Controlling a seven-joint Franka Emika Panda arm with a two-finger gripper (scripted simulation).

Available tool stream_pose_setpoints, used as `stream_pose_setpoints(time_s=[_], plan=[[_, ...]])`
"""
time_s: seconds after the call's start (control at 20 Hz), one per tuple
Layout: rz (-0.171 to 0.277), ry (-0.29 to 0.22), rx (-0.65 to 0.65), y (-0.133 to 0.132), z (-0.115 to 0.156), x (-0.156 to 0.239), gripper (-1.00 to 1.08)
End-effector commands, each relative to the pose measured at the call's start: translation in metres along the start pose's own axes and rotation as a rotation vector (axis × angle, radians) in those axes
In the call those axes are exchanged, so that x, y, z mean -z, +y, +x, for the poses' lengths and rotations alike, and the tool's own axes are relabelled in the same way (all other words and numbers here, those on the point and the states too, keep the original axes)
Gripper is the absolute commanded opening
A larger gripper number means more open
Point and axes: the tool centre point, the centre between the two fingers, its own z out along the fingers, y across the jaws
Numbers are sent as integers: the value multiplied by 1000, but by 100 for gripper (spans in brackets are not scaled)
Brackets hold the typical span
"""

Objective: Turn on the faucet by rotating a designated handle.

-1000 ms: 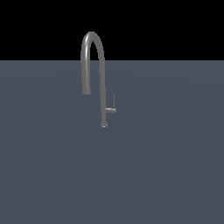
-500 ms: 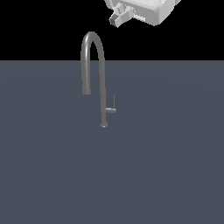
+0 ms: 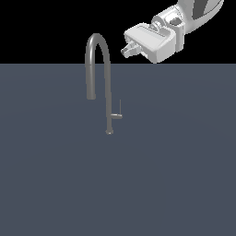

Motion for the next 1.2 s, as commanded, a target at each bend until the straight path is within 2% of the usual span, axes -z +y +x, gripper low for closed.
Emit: stream_pose_setpoints(time_s=[0.0,0.65,0.9,1.15], plan=[[57,-45,-56,-2,20,-4,-100],[339,-273,-340,3,117,-42,-100],[414,-334,-415,6,140,-57,-100],[462,-373,-464,9,155,-68,-100]])
